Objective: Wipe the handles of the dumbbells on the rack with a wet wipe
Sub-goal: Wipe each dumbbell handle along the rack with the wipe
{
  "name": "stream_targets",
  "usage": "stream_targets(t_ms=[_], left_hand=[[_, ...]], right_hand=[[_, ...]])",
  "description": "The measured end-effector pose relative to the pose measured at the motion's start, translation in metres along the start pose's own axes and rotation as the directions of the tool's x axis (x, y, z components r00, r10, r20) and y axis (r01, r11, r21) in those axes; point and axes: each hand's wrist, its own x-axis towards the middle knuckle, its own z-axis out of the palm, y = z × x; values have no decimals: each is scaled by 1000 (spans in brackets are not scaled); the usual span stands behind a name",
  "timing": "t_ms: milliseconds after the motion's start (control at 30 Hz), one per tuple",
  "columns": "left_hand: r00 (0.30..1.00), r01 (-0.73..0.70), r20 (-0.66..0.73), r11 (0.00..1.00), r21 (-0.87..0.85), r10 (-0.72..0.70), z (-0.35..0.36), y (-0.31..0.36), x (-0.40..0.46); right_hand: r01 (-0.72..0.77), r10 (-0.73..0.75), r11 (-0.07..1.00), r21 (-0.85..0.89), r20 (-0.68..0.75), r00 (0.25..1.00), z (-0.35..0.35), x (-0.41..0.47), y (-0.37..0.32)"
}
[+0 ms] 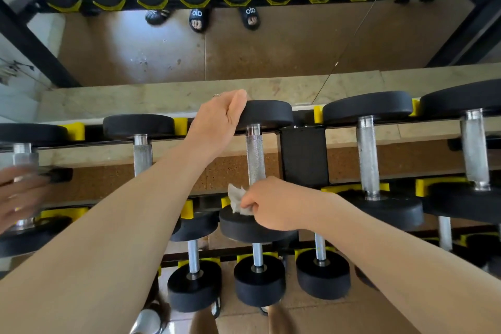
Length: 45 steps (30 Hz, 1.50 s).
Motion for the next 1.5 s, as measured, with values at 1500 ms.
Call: stream_targets(t_ms=[1500], left_hand=[[999, 51, -19, 999, -18, -51, 0, 8, -3]], right_hand=[[6, -8, 1000, -9, -193, 981, 11, -1, -4]])
